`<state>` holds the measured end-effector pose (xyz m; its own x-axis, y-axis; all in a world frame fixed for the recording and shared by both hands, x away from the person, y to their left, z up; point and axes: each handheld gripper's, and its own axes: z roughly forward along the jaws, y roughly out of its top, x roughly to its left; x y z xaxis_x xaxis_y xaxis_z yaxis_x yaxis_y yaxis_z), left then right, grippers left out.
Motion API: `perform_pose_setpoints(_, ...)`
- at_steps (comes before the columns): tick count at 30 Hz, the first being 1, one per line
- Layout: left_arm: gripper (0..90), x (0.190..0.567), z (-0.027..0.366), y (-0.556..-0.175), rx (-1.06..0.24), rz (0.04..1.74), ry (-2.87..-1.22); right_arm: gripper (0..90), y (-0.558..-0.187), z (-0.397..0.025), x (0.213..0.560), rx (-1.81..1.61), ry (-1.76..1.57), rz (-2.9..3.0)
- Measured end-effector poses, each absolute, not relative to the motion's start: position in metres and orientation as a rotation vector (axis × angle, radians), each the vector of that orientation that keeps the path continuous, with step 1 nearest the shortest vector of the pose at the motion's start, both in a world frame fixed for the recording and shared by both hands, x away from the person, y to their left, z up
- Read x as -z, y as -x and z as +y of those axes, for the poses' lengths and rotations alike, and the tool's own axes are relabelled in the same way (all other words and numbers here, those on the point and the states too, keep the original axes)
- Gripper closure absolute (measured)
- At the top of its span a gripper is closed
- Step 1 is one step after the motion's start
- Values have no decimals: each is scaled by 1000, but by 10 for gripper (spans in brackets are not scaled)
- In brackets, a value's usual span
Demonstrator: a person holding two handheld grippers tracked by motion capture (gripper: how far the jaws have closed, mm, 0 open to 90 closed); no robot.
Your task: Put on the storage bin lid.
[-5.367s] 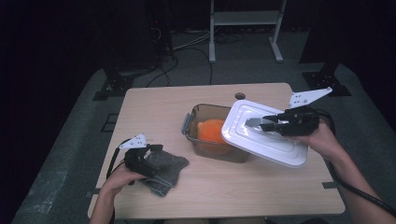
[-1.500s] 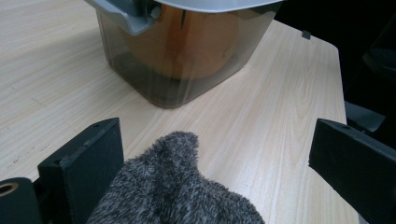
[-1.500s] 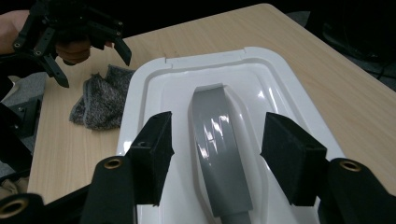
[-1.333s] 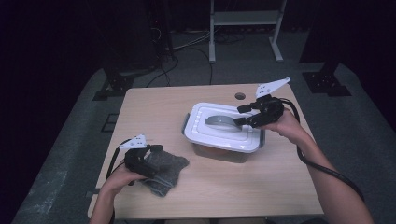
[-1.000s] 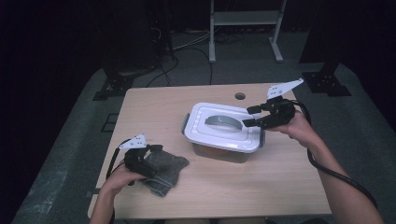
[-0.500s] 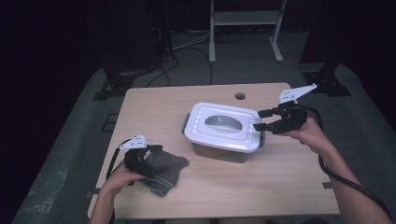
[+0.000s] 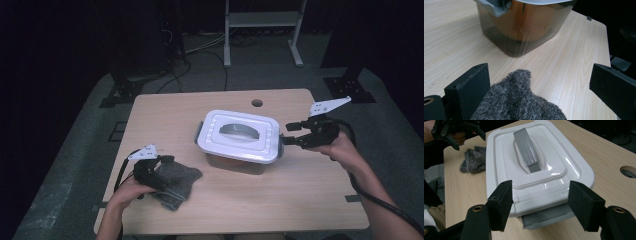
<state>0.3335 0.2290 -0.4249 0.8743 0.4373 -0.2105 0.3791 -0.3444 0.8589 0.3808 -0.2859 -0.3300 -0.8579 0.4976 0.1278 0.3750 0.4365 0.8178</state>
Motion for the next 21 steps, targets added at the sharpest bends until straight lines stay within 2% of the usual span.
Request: perform_pose_setpoints(21,23,426,229,-334,-68,599,-1970,321,-360,-324,366,-1426,-928,2520)
